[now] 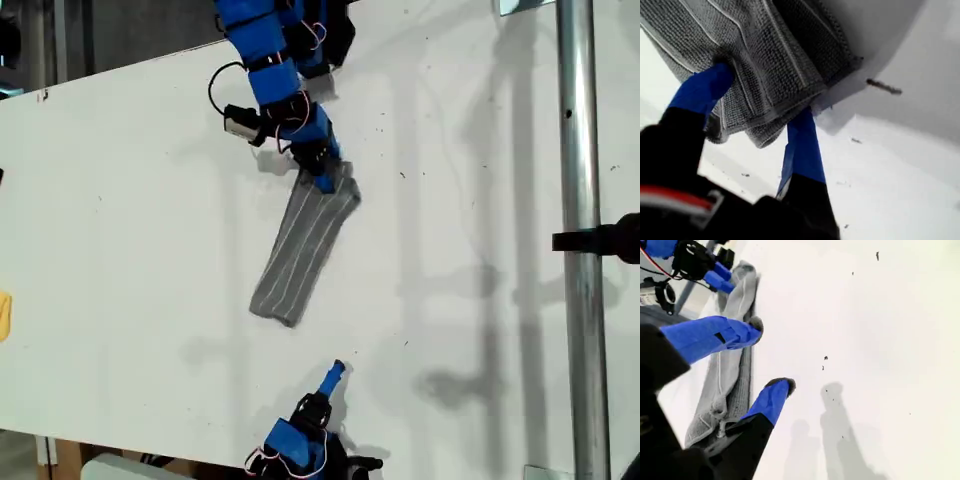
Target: Grasp corners of a towel and fold twice.
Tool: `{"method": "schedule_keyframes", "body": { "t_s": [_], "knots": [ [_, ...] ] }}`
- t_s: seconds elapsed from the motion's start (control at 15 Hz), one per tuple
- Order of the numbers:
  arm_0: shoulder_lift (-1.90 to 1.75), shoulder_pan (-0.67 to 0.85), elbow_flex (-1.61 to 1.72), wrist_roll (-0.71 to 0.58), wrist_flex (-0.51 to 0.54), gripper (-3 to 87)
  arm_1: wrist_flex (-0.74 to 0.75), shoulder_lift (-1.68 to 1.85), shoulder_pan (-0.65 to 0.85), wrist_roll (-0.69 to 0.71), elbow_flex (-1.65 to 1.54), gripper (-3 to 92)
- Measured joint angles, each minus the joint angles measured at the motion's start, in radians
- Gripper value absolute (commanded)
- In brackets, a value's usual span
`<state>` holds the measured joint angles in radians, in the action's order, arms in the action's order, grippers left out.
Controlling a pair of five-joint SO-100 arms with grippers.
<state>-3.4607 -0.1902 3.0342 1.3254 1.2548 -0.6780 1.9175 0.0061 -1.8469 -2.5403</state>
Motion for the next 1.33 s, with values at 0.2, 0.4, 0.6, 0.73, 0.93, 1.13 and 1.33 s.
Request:
{"method": "schedule_keyframes", "body": {
  "t_s": [0.2, 0.4, 0.6, 0.73, 0.93, 1.13, 1.33],
  "knots": [
    [0.000, 0.002, 0.000, -0.003, 0.000, 19.0, -0.025, -0.087, 0.216, 0.258, 0.095, 2.1],
    [0.000, 0.014, 0.000, -0.021, 0.000, 19.0, -0.106, -0.140, 0.382, 0.474, 0.196, -0.1],
    [0.000, 0.021, 0.000, -0.021, 0.000, 19.0, -0.276, -0.063, 0.399, 0.495, 0.195, -0.1],
    [0.000, 0.021, 0.000, -0.021, 0.000, 18.9, -0.439, 0.137, 0.354, 0.433, 0.181, -0.1],
    [0.000, 0.020, 0.000, -0.021, -0.011, 18.6, -0.739, 0.397, 0.278, 0.350, 0.219, -0.2],
    [0.000, 0.029, 0.018, -0.021, -0.034, 18.3, -0.695, 0.192, 0.258, 0.380, 0.495, -0.2],
    [0.000, 0.029, 0.043, -0.018, -0.044, 18.1, -0.545, -0.172, 0.264, 0.486, 0.856, -0.2]
  ]
}}
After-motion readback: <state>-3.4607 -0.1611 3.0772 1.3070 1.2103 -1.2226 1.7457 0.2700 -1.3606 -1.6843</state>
